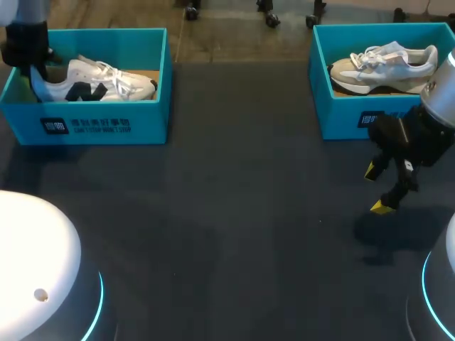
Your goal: Take the shoe out of the shoebox, open the shoe tongue, remove and reinsert the insole, then place the shoe into the shoebox
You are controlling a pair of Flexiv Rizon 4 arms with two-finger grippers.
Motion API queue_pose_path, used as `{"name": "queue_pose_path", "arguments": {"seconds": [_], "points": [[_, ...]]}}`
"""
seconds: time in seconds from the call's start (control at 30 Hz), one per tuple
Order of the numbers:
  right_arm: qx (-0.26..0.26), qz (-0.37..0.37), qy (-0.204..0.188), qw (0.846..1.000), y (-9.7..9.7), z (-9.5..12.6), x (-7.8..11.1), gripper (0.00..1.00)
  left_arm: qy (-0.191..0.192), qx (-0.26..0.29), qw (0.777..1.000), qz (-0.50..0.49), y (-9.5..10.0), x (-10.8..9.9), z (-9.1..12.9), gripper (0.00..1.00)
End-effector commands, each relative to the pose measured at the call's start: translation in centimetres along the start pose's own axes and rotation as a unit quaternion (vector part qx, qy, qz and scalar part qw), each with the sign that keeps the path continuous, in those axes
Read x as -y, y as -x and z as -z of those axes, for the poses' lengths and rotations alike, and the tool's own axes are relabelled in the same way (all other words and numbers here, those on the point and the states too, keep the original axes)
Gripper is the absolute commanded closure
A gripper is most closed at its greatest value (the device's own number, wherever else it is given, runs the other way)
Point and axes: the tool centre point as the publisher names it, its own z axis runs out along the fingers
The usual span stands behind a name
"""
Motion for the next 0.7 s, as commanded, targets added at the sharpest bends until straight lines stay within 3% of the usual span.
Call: {"name": "queue_pose_path", "arguments": {"seconds": [0.03, 0.7], "points": [[0.0, 0.0, -0.001, 1.0, 0.0, 0.0, 0.0, 0.0, 0.01, -0.003, 1.0, -0.002, 0.0, 0.7, -0.4, 1.0], [0.0, 0.0, -0.001, 1.0, 0.0, 0.0, 0.0, 0.0, -0.011, -0.009, 1.0, -0.003, 0.4, 1.4, -2.2, 1.0]]}}
